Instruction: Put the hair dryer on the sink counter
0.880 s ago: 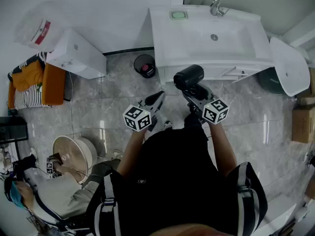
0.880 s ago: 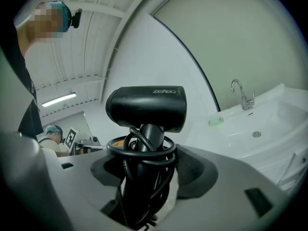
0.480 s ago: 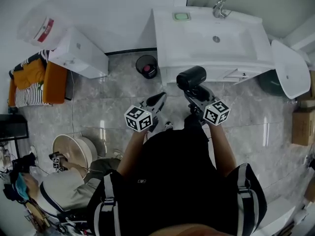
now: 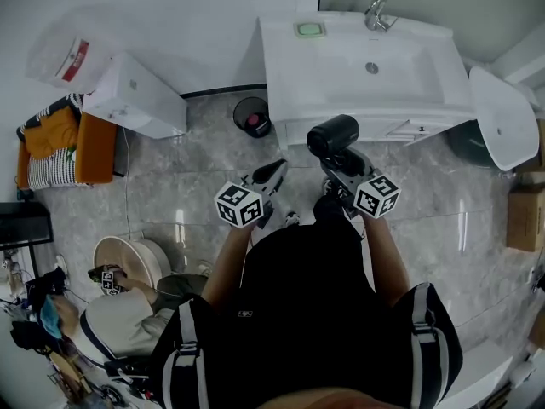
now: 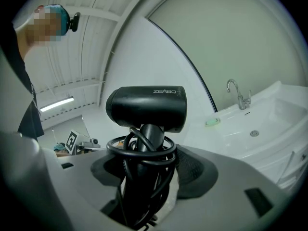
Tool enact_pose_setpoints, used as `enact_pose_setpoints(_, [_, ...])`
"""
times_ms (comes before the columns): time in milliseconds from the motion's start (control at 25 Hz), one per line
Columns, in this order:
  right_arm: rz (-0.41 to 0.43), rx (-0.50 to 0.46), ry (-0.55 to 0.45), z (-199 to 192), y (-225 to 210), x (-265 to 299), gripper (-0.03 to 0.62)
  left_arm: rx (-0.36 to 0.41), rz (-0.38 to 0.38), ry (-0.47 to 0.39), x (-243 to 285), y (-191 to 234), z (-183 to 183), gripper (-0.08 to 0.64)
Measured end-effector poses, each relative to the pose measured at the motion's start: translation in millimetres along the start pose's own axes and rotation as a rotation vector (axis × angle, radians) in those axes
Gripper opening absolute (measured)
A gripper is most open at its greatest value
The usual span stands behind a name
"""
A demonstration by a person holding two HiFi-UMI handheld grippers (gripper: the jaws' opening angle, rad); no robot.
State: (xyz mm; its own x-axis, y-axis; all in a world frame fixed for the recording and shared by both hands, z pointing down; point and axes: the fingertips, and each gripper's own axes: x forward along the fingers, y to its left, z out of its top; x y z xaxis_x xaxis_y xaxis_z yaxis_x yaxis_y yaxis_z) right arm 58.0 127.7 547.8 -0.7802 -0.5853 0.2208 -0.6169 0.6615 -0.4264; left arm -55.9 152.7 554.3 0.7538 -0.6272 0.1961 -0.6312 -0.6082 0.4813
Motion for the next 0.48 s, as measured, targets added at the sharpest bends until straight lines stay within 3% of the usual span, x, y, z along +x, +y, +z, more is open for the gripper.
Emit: enact_pose_setpoints(480, [0.047,-0.034,0.064,19.9,-37.7,20.3,0.33,-0.012,0.044,-0.005,39.8,15.2,23.8,0.017])
